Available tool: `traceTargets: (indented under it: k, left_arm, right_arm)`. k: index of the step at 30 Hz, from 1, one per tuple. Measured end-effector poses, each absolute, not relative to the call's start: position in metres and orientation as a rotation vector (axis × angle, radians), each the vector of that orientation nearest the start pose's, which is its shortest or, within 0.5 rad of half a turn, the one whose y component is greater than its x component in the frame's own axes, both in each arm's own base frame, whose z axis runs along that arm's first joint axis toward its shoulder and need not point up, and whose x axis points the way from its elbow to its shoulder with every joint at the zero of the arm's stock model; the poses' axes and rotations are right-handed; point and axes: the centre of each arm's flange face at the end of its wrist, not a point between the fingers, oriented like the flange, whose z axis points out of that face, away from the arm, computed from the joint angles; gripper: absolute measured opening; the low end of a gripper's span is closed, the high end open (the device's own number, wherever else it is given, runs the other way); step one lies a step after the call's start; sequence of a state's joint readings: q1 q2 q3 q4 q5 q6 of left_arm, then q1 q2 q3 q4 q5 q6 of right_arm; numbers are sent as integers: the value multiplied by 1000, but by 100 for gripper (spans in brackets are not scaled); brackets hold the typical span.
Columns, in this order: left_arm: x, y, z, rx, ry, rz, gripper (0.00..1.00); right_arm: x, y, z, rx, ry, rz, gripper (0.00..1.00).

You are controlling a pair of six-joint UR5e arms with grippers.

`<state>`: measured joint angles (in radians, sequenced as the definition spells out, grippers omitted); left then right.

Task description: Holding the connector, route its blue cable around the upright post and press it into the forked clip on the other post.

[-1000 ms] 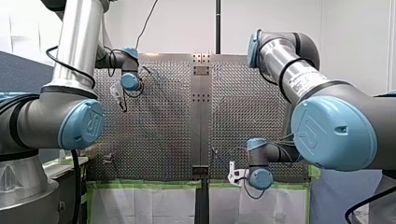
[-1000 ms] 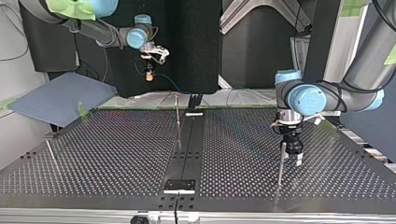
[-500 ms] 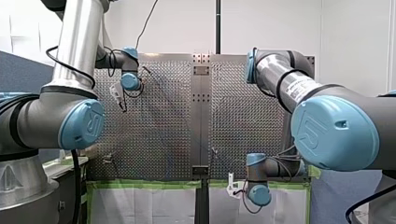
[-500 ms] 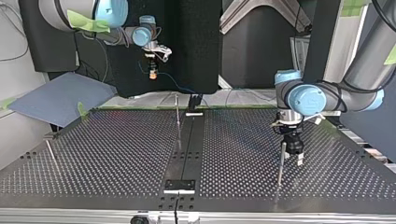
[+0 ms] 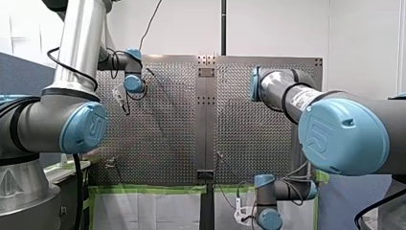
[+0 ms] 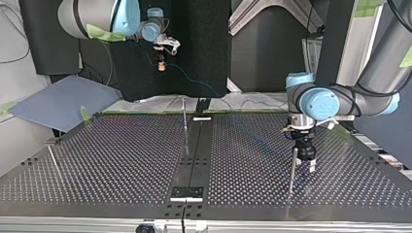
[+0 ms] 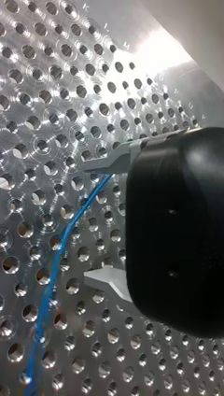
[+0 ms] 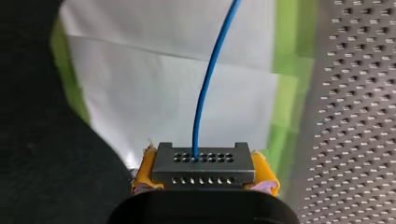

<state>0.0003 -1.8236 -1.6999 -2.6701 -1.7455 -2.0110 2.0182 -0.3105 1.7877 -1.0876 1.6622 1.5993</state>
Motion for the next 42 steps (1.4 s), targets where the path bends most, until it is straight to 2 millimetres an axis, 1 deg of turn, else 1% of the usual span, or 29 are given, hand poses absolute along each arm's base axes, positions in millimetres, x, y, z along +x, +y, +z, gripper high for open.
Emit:
traceTargets:
  k: [1, 3, 6, 25, 37, 42]
  left_arm:
    - [577, -116, 337, -462, 1413, -227, 100]
    - [577, -116, 338, -462, 1412, -227, 100]
    - [577, -116, 337, -462, 1412, -226, 100]
    - [577, -116, 337, -462, 1412, -227, 100]
    - [577, -115, 337, -463, 1413, -226, 100]
    - [577, -115, 338, -463, 1413, -226, 100]
  right_arm:
    - [324, -391, -232, 1798, -1242, 1185, 0]
    - [323, -392, -232, 1801, -1234, 1177, 0]
    - [324, -398, -224, 1798, -1220, 1177, 0]
    - [338, -437, -141, 1757, -1262, 1213, 0]
    - [343, -467, -84, 1679, -1229, 1290, 0]
    - [347, -475, -62, 1664, -1200, 1324, 0]
